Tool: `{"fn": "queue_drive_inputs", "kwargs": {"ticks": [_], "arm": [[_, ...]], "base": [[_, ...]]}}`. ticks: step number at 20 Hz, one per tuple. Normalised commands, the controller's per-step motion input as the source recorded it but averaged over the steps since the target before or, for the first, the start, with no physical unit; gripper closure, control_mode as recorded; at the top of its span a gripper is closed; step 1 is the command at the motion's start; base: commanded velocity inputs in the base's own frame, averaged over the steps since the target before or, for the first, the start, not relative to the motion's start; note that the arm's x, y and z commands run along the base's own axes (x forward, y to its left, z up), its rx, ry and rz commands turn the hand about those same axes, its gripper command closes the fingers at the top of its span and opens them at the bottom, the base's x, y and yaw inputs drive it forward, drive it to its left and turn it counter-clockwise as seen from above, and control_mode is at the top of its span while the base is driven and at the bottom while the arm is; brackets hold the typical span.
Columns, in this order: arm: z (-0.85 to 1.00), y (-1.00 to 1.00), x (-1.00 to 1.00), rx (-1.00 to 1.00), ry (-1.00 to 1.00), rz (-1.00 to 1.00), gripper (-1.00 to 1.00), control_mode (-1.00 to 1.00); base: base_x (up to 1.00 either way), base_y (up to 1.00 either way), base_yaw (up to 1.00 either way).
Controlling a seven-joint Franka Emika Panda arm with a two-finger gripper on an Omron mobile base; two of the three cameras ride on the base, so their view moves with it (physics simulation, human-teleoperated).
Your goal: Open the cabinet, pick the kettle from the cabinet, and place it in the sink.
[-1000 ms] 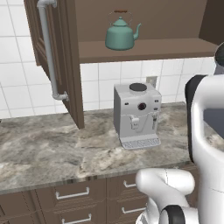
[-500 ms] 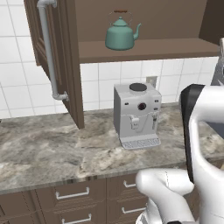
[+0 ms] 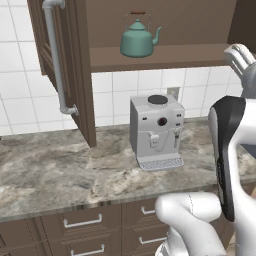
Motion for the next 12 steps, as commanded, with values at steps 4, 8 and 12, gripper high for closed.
{"fn": "queue_drive_inputs", "kwargs": {"ticks": [4,8,12], "arm": [[0.11,0.48,0.0,-0.33,0.16,0.3,-1.0,-1.0],[0.03,0.51,0.09,-0.29,0.02,0.25,-1.0,-1.0],[-0.01,0.44,0.22,-0.22,0.0,0.26,-1.0,-1.0]], "base": [[0.0,0.0,0.0],[0.0,0.0,0.0],[0.0,0.0,0.0]]}}
